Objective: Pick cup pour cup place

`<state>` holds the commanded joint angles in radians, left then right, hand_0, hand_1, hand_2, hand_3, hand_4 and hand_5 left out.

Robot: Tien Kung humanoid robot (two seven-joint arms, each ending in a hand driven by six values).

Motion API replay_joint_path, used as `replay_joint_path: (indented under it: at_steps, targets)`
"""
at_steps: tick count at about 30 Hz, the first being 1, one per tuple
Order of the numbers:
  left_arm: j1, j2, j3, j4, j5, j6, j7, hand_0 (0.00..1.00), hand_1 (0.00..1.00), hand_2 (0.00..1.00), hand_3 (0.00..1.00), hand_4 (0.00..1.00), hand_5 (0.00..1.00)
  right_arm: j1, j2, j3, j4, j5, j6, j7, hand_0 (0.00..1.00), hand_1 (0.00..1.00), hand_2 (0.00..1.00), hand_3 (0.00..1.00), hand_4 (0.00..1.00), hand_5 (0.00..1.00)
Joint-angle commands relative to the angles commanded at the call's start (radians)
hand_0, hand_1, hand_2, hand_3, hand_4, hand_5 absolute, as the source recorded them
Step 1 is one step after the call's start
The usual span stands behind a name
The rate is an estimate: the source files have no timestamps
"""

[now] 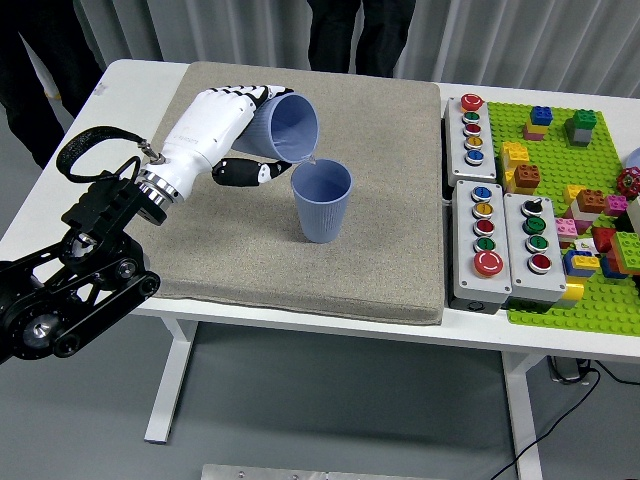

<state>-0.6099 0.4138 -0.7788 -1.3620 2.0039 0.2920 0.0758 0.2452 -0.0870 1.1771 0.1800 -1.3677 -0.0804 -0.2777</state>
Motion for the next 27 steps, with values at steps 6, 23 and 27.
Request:
replay_joint_path:
  at_steps: [6,23,27]
  targets:
    - [-0.001,0.001,0.001,0.005,0.054,-0.006,0.002,0.532,0.479,0.48,0.499,0.648,0.042,0.0,0.0,0.002,0.0,-0.004,0.0,0.0,0.674,0.634,0.558,0.564,0.002,0.106]
    - [-0.021,0.003,0.025,0.014,0.178,-0.005,0.021,0.533,0.48,0.481,0.5,0.648,0.046,0.003,0.0,0.005,0.0,-0.009,0.001,0.0,0.674,0.634,0.558,0.563,0.002,0.104]
    - [-0.025,0.003,0.037,0.019,0.212,0.0,0.026,0.533,0.48,0.481,0.5,0.648,0.046,0.002,0.0,0.006,0.0,-0.009,0.001,0.0,0.674,0.634,0.558,0.563,0.002,0.104]
